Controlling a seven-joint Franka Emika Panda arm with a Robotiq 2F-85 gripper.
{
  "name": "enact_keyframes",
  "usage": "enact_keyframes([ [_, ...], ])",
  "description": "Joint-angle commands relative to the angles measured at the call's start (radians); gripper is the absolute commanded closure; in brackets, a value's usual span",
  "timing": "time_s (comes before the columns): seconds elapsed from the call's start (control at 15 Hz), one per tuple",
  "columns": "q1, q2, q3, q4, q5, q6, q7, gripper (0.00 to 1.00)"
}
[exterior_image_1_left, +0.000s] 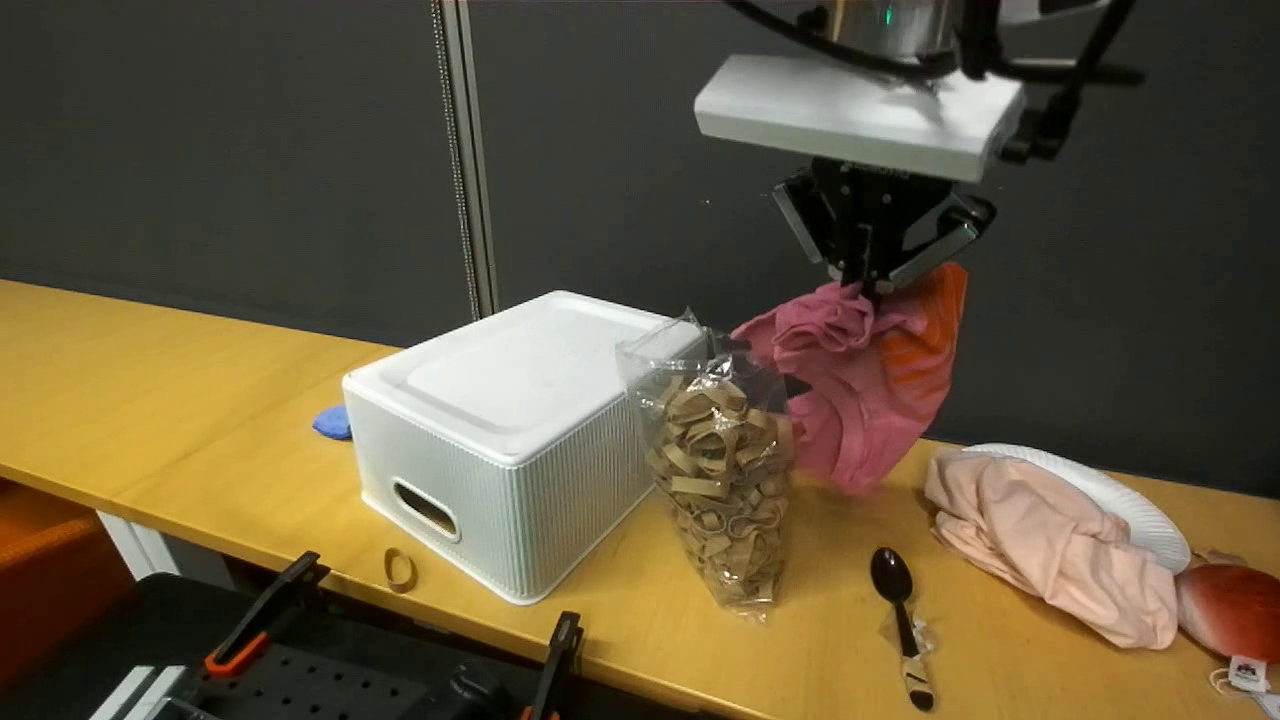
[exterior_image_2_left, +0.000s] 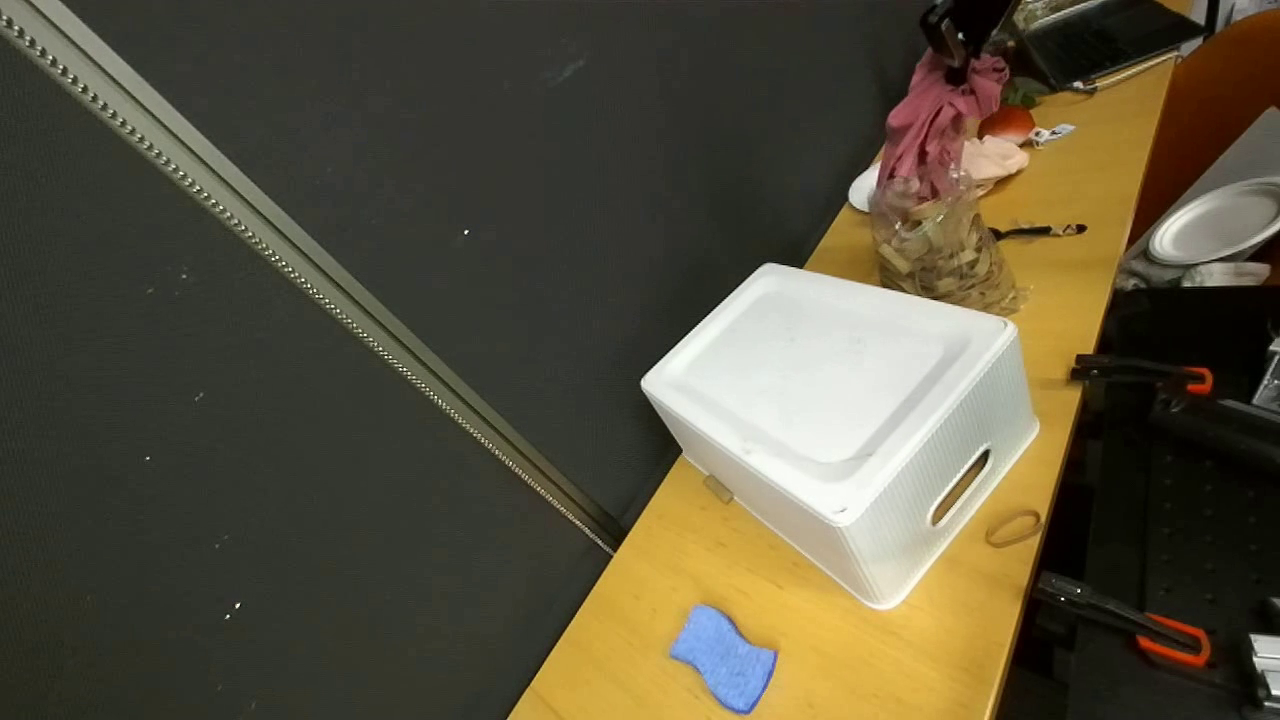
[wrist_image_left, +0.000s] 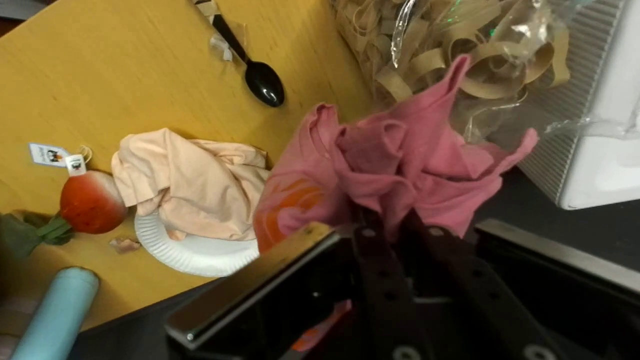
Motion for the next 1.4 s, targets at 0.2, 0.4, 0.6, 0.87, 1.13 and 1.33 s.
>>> enact_keyframes([
  [0.2, -0.080, 0.205, 0.041, 0.140, 0.318, 0.008, -0.237, 0.97],
  [0.4, -0.142, 0.236, 0.063, 0.142, 0.382, 0.021, -0.308, 0.97],
  [0.6, -0.193, 0.260, 0.080, 0.126, 0.420, 0.029, -0.367, 0.97],
  [0.87, -0.240, 0.342, 0.110, 0.157, 0.480, 0.031, -0.433, 0.97],
  [1.13, -0.267, 0.389, 0.139, 0.178, 0.472, 0.032, -0.436, 0.61],
  [1.33, -0.282, 0.408, 0.157, 0.193, 0.465, 0.031, -0.432, 0.41],
])
